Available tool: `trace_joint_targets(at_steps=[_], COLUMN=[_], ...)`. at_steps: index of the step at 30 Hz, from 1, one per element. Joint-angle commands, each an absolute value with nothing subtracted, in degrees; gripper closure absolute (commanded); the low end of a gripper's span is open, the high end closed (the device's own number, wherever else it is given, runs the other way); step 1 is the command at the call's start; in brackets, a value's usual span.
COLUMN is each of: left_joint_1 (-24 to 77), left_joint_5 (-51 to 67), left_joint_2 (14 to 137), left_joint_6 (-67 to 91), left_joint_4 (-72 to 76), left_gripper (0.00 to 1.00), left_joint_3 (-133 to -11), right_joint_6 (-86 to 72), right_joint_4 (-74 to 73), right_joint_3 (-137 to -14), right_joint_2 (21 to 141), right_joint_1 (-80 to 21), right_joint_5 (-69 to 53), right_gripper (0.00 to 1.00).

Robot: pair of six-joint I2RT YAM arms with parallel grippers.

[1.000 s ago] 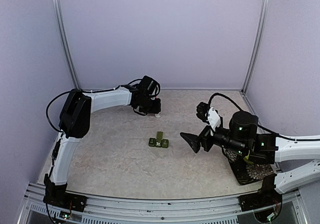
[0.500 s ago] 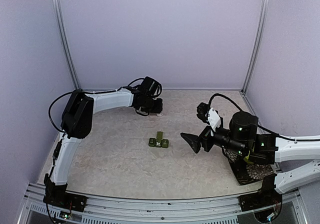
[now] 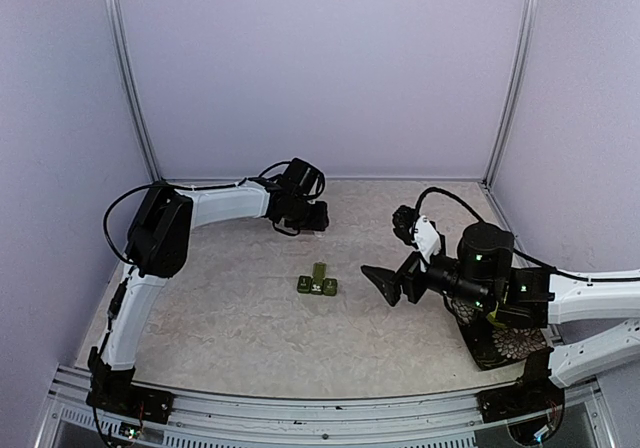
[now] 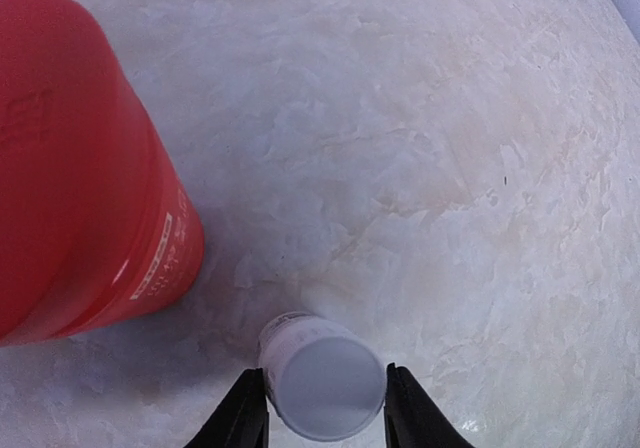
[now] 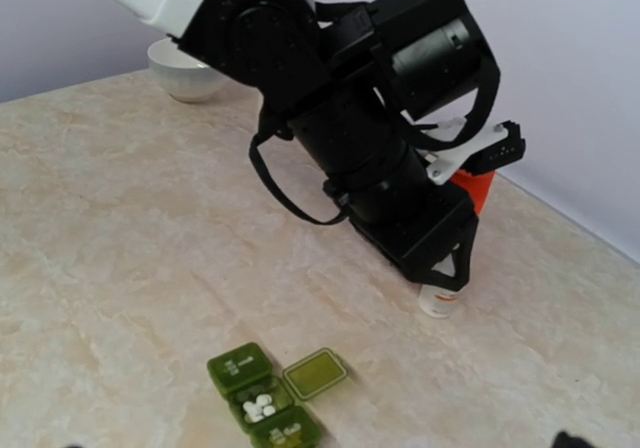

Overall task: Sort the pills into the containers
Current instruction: Place the pill bottle at the center of the board.

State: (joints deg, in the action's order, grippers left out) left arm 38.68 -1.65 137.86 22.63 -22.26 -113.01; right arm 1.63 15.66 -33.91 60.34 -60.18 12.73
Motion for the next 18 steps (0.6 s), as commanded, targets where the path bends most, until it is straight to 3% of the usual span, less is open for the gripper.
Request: trace_joint_targets(at_steps=[1, 11, 16, 18], left_joint_1=[38.96, 39.64, 41.67, 42.57], left_joint_5=[-0.09, 1.91, -1.71, -3.09], left_joint_2=[138.4, 130.54, 121.59, 117.42], left_joint_6=[22.62, 23.33, 22.96, 22.98], left_joint_4=[-19.94, -18.91, -17.95, -16.5], left_gripper=[0.56, 0.43, 0.2, 0.04], left_joint_3=[-115.19, -114.47, -107.32, -102.39], right_joint_6=[1.84, -0.42, -3.08, -3.89], right_joint_4=[15.41, 14.41, 13.1, 10.86], right_joint_3=[-35.08, -36.18, -37.89, -40.19], right_joint_2=[61.36, 60.8, 60.74, 61.78], right_joint_1=[-59.53, -57.42, -53.74, -52.42], right_joint_5=[12.66, 7.19, -1.8, -4.92], right_gripper=[0.0, 0.0, 0.0, 0.0])
